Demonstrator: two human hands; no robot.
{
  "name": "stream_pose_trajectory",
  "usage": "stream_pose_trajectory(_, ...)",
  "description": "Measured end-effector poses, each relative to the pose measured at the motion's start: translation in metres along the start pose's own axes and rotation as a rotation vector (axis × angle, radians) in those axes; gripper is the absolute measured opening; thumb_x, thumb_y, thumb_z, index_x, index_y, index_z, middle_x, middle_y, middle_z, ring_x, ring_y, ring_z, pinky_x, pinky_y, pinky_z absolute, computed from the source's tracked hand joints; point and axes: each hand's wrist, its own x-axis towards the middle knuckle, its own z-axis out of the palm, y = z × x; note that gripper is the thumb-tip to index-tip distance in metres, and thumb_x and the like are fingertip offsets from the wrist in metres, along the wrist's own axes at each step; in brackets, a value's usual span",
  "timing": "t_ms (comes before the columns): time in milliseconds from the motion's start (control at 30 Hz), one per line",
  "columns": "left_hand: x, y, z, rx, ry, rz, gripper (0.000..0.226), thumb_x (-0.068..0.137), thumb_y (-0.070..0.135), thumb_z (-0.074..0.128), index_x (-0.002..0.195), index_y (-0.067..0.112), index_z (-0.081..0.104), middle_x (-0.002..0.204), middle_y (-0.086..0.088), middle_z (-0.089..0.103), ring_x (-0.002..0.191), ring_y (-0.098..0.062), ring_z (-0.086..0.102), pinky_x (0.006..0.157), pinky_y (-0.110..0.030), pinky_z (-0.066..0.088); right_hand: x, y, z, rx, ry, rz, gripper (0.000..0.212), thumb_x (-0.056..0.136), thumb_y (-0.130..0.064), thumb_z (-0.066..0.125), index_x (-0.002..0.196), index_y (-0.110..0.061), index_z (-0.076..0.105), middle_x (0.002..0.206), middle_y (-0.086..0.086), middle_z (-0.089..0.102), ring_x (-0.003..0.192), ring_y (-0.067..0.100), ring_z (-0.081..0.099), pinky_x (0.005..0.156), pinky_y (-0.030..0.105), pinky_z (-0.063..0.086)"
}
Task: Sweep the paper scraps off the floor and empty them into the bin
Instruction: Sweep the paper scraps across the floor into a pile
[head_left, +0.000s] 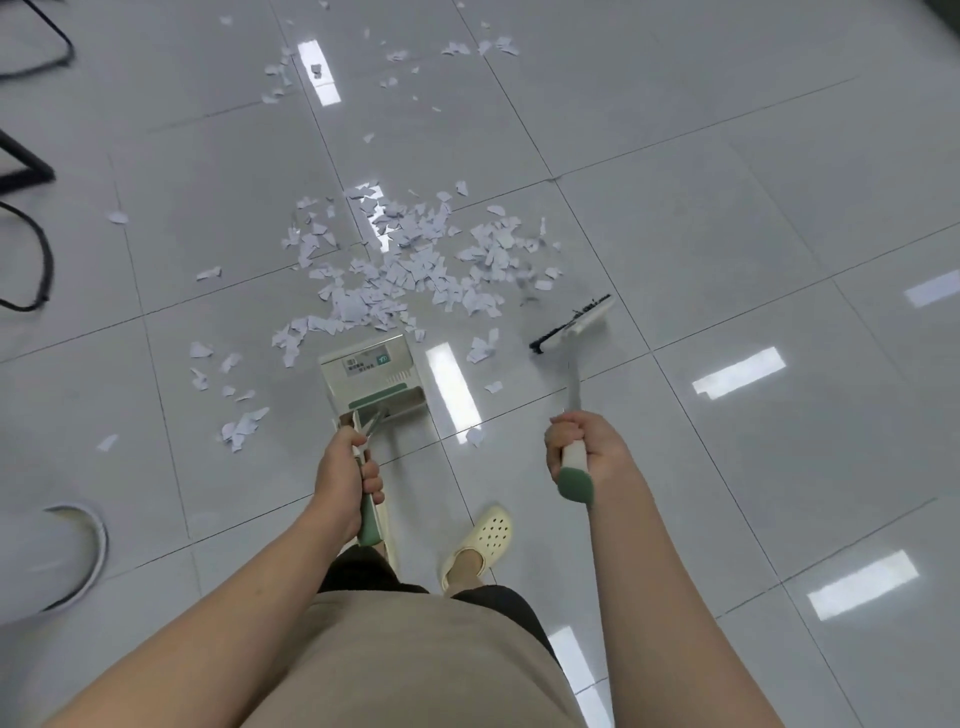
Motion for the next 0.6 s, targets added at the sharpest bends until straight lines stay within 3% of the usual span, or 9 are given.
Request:
stream_pose_trajectory(167,0.001,0.002,0.004,-0.029,0.009,0.005,0.017,0.086,0.029,0.046,0.072,0.021,0.04,0.05,0.006,0.028,0.041,-0.012,0.023,0.043,-0.024,0.023,0.0,0.045,0.04,-0.087,0.129,-0.103,0.031,0.087,0.002,0.044,0.064,-0.016,0.034,0.039,-0.006,0.033,0.027,0.007,0.035,0.035,0.012,0.035)
stream_pose_trajectory(433,0.015,0.012,-0.003,-0.058,0.009,-0.03,0.019,0.088,0.031,0.046,0.073,0.02,0.043,0.053,0.006,0.028,0.041,-0.011,0.023,0.041,-0.023,0.024,0.003,0.091,0.072,-0.162,0.239,0.011,0.032,0.088,-0.001,0.053,0.062,-0.015,0.042,0.038,-0.003,0.043,0.03,0.012,0.042,0.04,0.018,0.046)
stream_pose_trajectory(600,0.035,0.04,-0.023,-0.094,-0.001,-0.078,0.02,0.088,0.03,0.045,0.073,0.018,0.042,0.051,0.006,0.028,0.038,-0.011,0.024,0.039,-0.02,0.025,0.01,0.115,0.124,-0.269,0.238,0.085,0.031,0.087,0.007,0.044,0.06,-0.007,0.044,0.065,0.007,0.042,0.054,0.021,0.043,0.035,0.022,0.047)
